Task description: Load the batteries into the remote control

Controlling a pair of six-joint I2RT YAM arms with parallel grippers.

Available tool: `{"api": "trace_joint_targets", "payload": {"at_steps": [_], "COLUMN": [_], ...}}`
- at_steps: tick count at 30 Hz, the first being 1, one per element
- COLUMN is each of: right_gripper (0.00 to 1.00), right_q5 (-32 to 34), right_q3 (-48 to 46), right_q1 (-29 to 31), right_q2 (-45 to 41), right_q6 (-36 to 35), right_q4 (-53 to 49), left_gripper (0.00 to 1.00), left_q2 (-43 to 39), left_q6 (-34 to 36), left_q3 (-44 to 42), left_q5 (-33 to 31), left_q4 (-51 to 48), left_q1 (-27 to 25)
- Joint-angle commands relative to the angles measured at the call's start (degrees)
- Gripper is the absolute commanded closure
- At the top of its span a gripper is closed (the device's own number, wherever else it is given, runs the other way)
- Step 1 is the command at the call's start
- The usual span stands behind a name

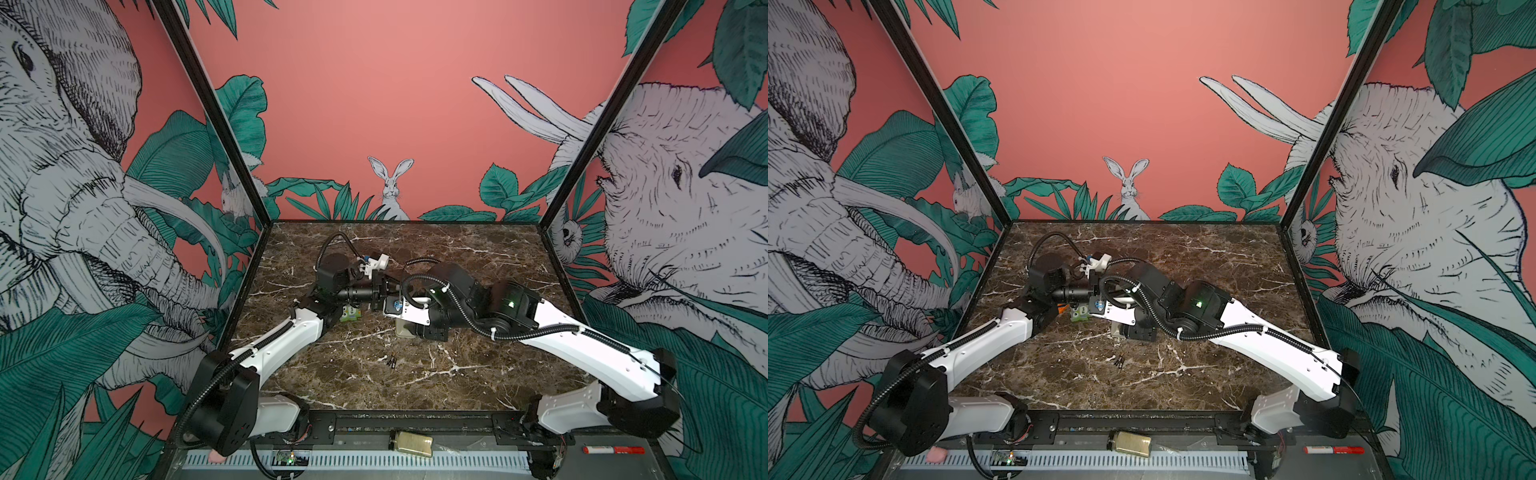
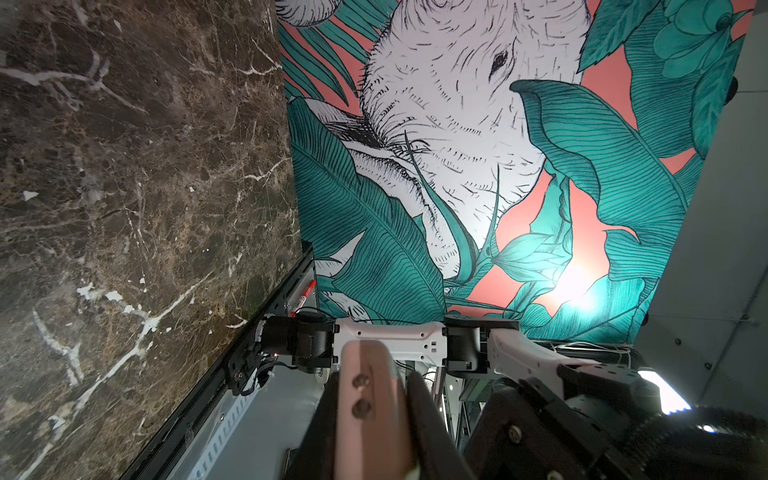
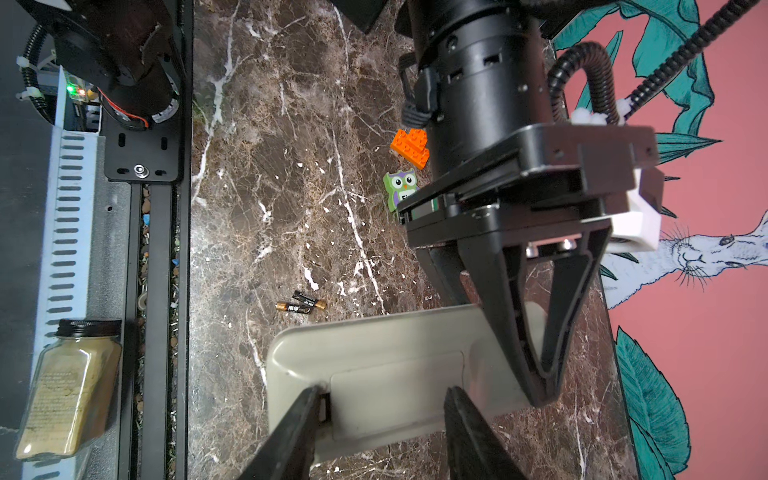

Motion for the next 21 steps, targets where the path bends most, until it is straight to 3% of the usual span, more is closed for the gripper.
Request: {"api": "trace_joint_targets", "payload": {"at_steps": [1,21], "right_gripper": [0.52,0.53], "right_q5": [5.85,9.24], "right_q3": [-1.24,-3.35], "right_q1": [-0.51,-0.51], "right_q2": [-0.55,-2.94], "right_q6": [0.38,1.16], "right_q4": [4.01,7.62], "left_gripper": [1.00,1.00], "left_q2": [-1.39,-1.36], "left_q6": [-1.05,0.52], "left_q3": [0.42,0.49], "left_q5": [4.50,4.52], "left_q4": [1.11,-1.13], "left_q1": [-0.95,-0.84]}}
